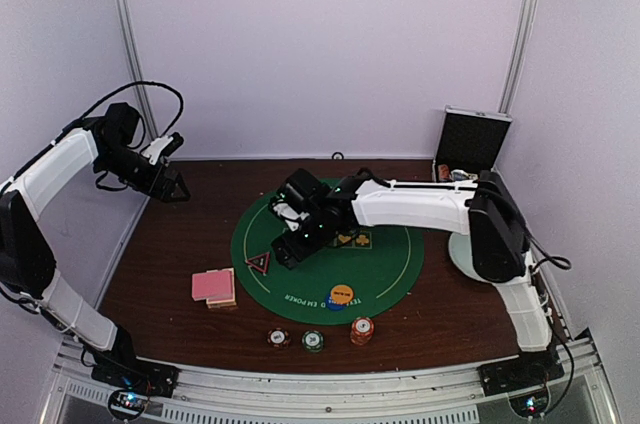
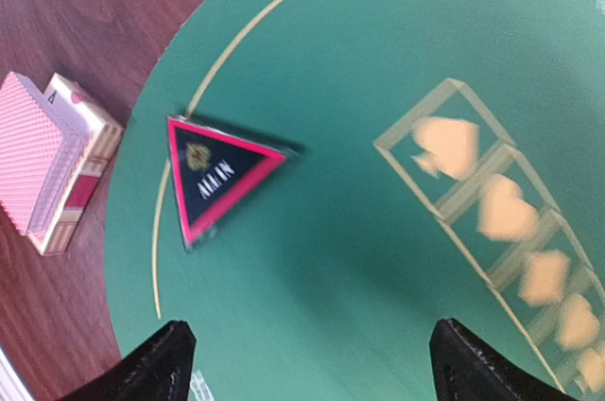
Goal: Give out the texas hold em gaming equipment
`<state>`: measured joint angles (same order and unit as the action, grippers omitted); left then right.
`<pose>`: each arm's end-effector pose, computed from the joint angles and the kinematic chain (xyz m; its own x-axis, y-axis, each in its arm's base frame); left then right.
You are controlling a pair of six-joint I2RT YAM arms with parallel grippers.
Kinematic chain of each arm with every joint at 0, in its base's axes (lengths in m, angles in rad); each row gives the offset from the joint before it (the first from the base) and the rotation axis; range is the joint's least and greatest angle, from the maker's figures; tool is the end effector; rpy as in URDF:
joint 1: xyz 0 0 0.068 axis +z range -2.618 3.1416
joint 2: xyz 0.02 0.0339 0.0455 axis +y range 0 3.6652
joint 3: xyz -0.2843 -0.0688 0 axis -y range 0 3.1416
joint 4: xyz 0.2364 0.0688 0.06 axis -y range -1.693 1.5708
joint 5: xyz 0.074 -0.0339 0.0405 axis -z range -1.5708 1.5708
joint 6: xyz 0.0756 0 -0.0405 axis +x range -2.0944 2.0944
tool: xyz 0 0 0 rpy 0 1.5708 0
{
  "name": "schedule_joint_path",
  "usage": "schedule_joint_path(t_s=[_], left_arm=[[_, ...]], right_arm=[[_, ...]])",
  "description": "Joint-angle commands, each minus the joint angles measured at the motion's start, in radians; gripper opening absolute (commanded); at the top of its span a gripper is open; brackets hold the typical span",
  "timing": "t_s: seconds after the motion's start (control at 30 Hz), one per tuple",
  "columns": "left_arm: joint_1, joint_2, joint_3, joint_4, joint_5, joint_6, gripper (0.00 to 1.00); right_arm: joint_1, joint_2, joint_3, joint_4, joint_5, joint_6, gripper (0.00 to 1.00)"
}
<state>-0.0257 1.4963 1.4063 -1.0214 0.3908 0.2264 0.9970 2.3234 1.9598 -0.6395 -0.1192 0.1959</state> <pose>0.3026 -0.0366 0.3065 -0.8299 0.2290 -0.5087 0.3888 0.8913 -0.2332 0.2838 0.4557 0.1673 -0.6180 -0.6001 -0.5079 -0.7629 0.6138 0.2030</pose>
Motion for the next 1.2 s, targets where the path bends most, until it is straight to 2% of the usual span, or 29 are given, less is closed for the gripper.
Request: schedule_joint_path(t_s=[0.0, 0.13, 0.27, 0.37, 0.57, 0.8, 1.17], left_arm=[[0.007, -0.021, 0.028, -0.009, 0.027, 0.011, 0.98], [0.007, -0.020, 0.030, -0.011, 0.040, 0.011, 0.98], [0.007, -0.015, 0.031, -0.011, 0.045, 0.010, 0.98], [0.007, -0.012, 0.032, -0.011, 0.050, 0.011, 0.98], [0.007, -0.015, 0.030, -0.011, 0.056, 0.010, 0.97], [0.007, -0.023, 0.025, -0.012, 0.051, 0.011, 0.98], [0.007, -0.028, 0.029, -0.019, 0.043, 0.019, 0.98]], right_arm=[[-0.005, -0.217, -0.161, -0.055, 0.161, 0.113, 0.91], [0.019, -0.359, -0.375, -0.079, 0.212, 0.237, 0.90], [0.050, -0.419, -0.476, -0.164, 0.222, 0.334, 0.87], [0.072, -0.449, -0.536, -0.161, 0.199, 0.373, 0.82], [0.084, -0.423, -0.553, -0.169, 0.180, 0.387, 0.66], [0.083, -0.350, -0.505, -0.167, 0.165, 0.375, 0.53], [0.067, -0.288, -0.514, -0.147, 0.123, 0.380, 0.54]])
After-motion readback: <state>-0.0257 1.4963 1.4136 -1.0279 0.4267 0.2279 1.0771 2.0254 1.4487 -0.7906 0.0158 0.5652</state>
